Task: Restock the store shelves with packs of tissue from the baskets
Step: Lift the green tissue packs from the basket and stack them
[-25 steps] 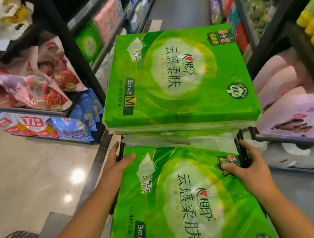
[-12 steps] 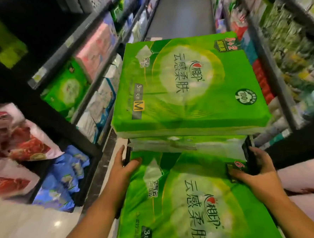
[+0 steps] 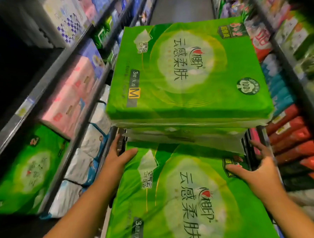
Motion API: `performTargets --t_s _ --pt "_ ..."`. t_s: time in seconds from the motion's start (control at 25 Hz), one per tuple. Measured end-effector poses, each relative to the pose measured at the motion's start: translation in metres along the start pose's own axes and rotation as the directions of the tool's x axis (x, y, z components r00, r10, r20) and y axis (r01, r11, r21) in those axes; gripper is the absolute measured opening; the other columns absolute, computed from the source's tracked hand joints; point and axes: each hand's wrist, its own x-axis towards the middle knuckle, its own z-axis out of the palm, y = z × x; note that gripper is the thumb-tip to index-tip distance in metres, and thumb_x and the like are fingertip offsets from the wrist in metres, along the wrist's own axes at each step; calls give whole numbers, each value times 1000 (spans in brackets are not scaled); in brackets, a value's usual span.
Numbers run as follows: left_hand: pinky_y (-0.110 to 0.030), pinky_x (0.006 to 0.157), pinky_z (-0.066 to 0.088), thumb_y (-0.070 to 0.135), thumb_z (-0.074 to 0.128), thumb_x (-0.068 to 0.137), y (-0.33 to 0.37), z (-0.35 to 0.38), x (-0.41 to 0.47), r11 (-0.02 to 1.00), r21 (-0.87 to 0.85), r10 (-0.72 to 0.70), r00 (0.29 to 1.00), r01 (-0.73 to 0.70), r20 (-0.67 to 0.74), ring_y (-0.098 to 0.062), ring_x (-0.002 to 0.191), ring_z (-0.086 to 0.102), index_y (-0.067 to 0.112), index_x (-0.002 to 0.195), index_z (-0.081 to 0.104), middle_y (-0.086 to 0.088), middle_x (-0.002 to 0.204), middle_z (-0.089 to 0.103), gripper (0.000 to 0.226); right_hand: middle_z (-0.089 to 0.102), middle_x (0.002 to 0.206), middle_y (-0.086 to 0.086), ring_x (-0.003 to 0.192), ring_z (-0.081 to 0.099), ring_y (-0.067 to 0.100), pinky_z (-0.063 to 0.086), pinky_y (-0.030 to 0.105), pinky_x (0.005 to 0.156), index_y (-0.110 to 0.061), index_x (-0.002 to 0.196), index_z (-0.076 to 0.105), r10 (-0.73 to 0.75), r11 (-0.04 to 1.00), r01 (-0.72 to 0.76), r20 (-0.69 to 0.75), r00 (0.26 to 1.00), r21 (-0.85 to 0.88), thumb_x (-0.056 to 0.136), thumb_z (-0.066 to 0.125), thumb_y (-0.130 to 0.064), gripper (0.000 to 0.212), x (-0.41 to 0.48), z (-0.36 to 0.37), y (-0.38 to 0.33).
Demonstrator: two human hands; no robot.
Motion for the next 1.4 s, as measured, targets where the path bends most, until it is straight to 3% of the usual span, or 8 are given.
performTargets --t_s 0.12,0.28,0.52,0.68,1.12,1.2,1.32,1.4 --pt "-32 83 51 42 79 49 52 8 109 998 -6 -62 998 62 11 -22 112 61 30 145 34 -6 137 53 107 42 130 2 118 37 12 30 27 97 -16 136 42 23 999 -22 31 999 -27 54 95 -21 98 108 37 -40" --pt "-24 80 50 21 75 71 111 16 258 999 -28 -44 999 44 14 -16 107 62 30 147 31 -5 135 54 89 45 130 2 120 44 18 34 31 97 -25 131 43 55 998 -55 -10 998 -19 34 83 -57 109 247 101 -88" --pt "-27 72 53 9 68 82 172 17 510 996 -32 -77 993 80 84 -27 100 63 29 147 33 -14 131 56 77 47 125 0 116 49 20 35 25 96 -23 135 40 90 996 -88 -63 994 31 42 94 -29 107 447 214 -130" --pt "-28 84 47 28 75 62 205 34 667 990 114 -97 991 86 96 -17 109 59 21 148 33 -12 137 52 96 51 106 -14 86 48 -13 33 -5 69 -15 134 40 138 987 -133 -60 989 93 55 91 0 95 589 270 -136" --pt "-14 92 35 -9 54 88 181 89 998 981 183 -71 997 68 12 2 122 37 27 149 26 2 143 37 76 51 119 8 101 54 19 42 32 93 -15 137 39 245 967 -240 -59 968 85 62 81 10 90 896 415 -58" --pt "-13 94 33 -7 54 89 164 88 1041 982 178 -69 997 60 47 3 125 32 29 150 25 5 147 33 76 50 117 5 92 56 8 42 20 83 -16 138 39 247 967 -241 -77 966 80 64 80 10 89 933 442 -29" --pt "-9 92 43 1 62 86 123 78 1104 988 145 -65 996 55 60 -6 131 38 36 146 29 -1 151 34 77 54 121 -5 86 57 -14 46 7 74 -30 134 47 332 942 -329 -35 943 67 54 94 -17 94 982 482 49" --pt "-31 108 40 22 75 71 90 66 1137 992 117 -65 994 55 86 -19 136 39 51 135 37 -4 152 36 80 58 129 -10 98 61 -8 56 24 84 -42 134 46 414 907 -419 90 906 48 47 95 -46 101 990 495 138"
